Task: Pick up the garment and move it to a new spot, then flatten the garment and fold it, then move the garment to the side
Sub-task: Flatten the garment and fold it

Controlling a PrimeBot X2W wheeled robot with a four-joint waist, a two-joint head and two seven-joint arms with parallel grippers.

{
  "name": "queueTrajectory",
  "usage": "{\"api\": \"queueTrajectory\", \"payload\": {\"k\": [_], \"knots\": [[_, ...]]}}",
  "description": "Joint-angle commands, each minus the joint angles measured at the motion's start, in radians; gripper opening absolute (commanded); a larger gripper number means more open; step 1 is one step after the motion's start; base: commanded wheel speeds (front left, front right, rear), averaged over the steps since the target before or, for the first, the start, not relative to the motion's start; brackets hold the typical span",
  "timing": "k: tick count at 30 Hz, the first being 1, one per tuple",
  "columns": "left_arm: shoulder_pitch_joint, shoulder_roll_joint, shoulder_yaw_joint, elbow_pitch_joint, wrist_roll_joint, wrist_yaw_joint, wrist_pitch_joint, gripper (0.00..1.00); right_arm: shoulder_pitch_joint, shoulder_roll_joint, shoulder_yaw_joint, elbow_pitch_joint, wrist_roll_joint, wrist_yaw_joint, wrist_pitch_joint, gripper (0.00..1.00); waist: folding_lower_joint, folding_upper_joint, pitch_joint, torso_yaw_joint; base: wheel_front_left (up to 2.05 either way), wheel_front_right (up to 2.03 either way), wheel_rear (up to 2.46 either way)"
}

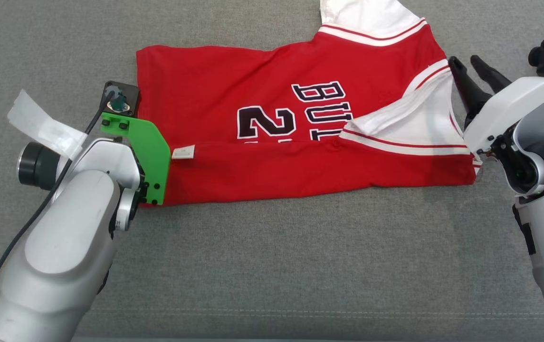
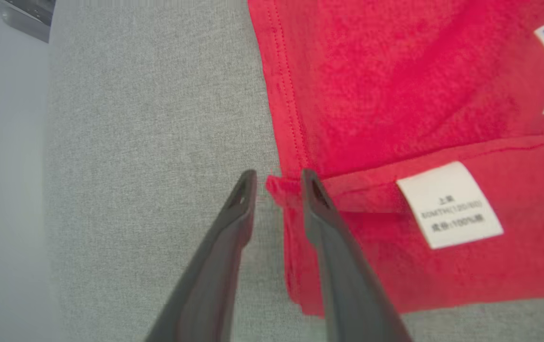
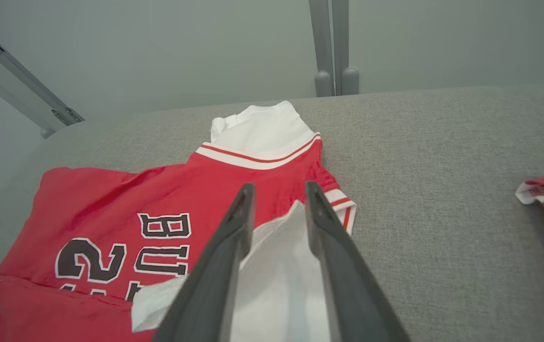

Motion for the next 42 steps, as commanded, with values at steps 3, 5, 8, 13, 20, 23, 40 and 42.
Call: {"api": "queueTrajectory", "payload": {"k": [3, 5, 8, 13, 20, 23, 40, 42], "knots": [[-0.007, -0.013, 0.014, 0.018, -0.001, 0.012, -0.058, 1.0, -0.011, -0.01, 0.007, 0.015, 0.013, 0.0, -0.053, 1.0, 0.0, -0.0001, -0.004, 0.007, 0.0, 0.0, 0.0], [0.005, -0.014, 0.024, 0.021, -0.001, 0.019, -0.102, 1.0, -0.001, -0.014, 0.0, 0.019, 0.015, 0.0, -0.079, 1.0, 0.0, -0.0001, -0.014, 0.012, 0.0, 0.0, 0.0], [0.046, -0.021, 0.035, 0.018, -0.01, 0.032, -0.163, 1.0, 0.037, -0.025, -0.006, 0.017, -0.016, 0.0, -0.111, 1.0, 0.0, -0.0001, -0.036, 0.021, 0.0, 0.0, 0.0], [0.119, -0.019, 0.047, -0.011, -0.018, 0.053, -0.247, 1.0, 0.105, -0.018, -0.041, -0.007, -0.035, 0.0, -0.118, 1.0, 0.0, -0.0001, -0.074, 0.031, 0.0, 0.0, 0.0], [0.283, -0.003, 0.056, -0.064, -0.04, 0.072, -0.359, 1.0, 0.244, 0.029, -0.15, -0.021, -0.108, 0.0, -0.056, 1.0, 0.0, -0.0001, -0.133, 0.029, 0.0, 0.0, 0.0], [0.335, -0.006, 0.059, -0.068, -0.045, 0.082, -0.407, 1.0, 0.284, 0.055, -0.187, -0.034, -0.132, 0.0, -0.053, 1.0, 0.0, -0.0001, -0.145, 0.027, 0.0, 0.0, 0.0], [0.327, -0.074, 0.038, 0.063, -0.055, 0.074, -0.504, 1.0, 0.322, 0.152, -0.249, 0.039, -0.229, 0.0, -0.016, 1.0, 0.0, -0.0001, -0.115, 0.03, 0.0, 0.0, 0.0], [0.314, -0.076, 0.04, 0.074, -0.056, 0.074, -0.512, 1.0, 0.321, 0.15, -0.233, 0.052, -0.24, 0.0, -0.013, 1.0, 0.0, -0.0001, -0.11, 0.029, 0.0, 0.0, 0.0]]}}
